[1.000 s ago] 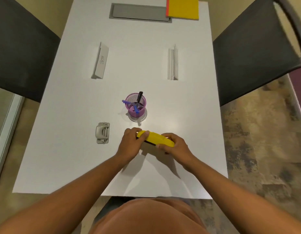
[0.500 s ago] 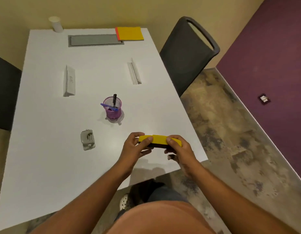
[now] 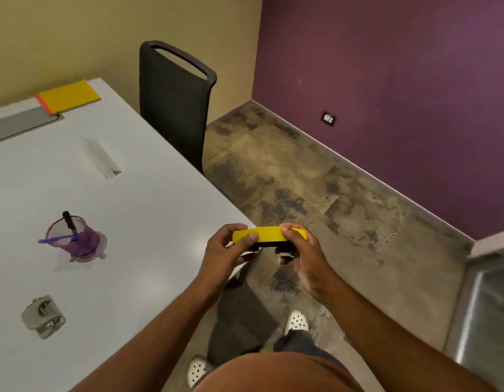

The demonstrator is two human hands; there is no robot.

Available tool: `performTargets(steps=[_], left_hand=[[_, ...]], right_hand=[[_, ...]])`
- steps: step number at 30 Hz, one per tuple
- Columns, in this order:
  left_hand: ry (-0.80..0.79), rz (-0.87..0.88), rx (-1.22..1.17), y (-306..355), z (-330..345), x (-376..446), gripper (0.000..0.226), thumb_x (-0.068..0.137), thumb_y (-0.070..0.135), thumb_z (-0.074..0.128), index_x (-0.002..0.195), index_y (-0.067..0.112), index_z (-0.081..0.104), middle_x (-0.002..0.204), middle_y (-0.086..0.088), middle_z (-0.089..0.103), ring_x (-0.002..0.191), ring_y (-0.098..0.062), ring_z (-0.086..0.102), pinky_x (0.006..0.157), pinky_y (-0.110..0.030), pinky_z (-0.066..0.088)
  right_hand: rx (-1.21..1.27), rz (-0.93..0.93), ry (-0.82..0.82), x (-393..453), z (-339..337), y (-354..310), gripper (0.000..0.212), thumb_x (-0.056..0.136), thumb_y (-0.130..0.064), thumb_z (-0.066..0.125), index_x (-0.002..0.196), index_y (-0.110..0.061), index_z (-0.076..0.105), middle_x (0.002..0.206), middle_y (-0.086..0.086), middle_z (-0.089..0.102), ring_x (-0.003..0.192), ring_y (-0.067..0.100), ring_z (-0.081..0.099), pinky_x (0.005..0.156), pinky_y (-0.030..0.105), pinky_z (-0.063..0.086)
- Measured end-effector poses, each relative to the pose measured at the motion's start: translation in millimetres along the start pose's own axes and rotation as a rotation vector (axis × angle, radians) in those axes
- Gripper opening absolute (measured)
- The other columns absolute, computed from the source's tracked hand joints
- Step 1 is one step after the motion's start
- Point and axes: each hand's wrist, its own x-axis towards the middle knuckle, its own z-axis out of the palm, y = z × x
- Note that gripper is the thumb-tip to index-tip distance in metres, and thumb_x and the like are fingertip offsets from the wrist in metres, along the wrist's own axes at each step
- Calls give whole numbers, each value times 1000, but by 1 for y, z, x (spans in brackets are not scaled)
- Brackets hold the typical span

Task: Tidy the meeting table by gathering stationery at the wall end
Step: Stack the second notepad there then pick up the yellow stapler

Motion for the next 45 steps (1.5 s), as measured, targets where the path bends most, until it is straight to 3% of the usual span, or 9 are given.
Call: performTargets(steps=[4, 12, 20, 26, 30, 36, 40, 45], left_hand=[[-98, -24, 39, -10, 69, 28, 25, 93, 21, 76, 116, 14, 70, 118, -18, 70, 100, -34, 77, 83, -38, 65], [-214, -110, 114, -30, 231, 80, 47, 80, 32, 81, 119, 9, 67, 114, -20, 73, 99, -36, 77, 83, -39, 64], [-230, -187, 125, -36, 334, 116, 27, 93, 17, 76, 118, 11, 69, 104, -8, 76, 96, -28, 78, 82, -41, 64], [-258, -235, 86, -34, 382, 165, 30, 95, 14, 74, 123, 11, 66, 111, -9, 72, 102, -21, 74, 83, -36, 63], [-218, -259, 4, -28, 409, 211, 41, 96, 12, 73, 134, 13, 57, 121, -12, 70, 93, -18, 78, 73, -28, 62], [-171, -277, -117, -12, 427, 309, 32, 96, 11, 71, 127, 14, 61, 110, -12, 70, 83, -14, 77, 66, -27, 61], [-132, -278, -157, 9, 425, 383, 39, 93, 15, 75, 130, 12, 63, 111, -14, 73, 93, -20, 76, 71, -29, 62], [-89, -229, -181, 45, 423, 466, 43, 89, 18, 77, 129, 15, 63, 113, -13, 73, 95, -20, 77, 76, -34, 63]], right_hand=[[69, 5, 82, 3, -68, -14, 5, 89, -32, 72, 92, -29, 69, 87, -2, 67, 72, 18, 65, 63, 33, 47], [141, 24, 171, 30, -230, -50, 8, 101, -22, 65, 94, -24, 67, 94, 3, 66, 78, 22, 64, 66, 35, 49], [207, 30, 230, 53, -325, -77, 1, 99, -22, 68, 100, -22, 69, 84, 0, 66, 72, 19, 62, 64, 33, 48], [214, 42, 257, 83, -364, -92, 4, 98, -17, 70, 102, -18, 71, 89, 2, 67, 72, 20, 62, 61, 31, 49], [138, 62, 228, 122, -383, -108, 20, 97, -20, 72, 115, -12, 69, 99, 5, 71, 81, 25, 66, 65, 32, 52], [1, 95, 128, 228, -392, -152, 45, 82, -35, 78, 122, -15, 69, 102, 2, 77, 84, 24, 71, 68, 34, 53], [-80, 131, 64, 306, -389, -191, 32, 95, -26, 76, 124, -14, 69, 103, 4, 77, 84, 22, 71, 69, 35, 54], [-179, 121, -27, 399, -373, -244, 48, 84, -36, 75, 127, -15, 68, 95, 2, 74, 82, 19, 70, 63, 31, 53]])
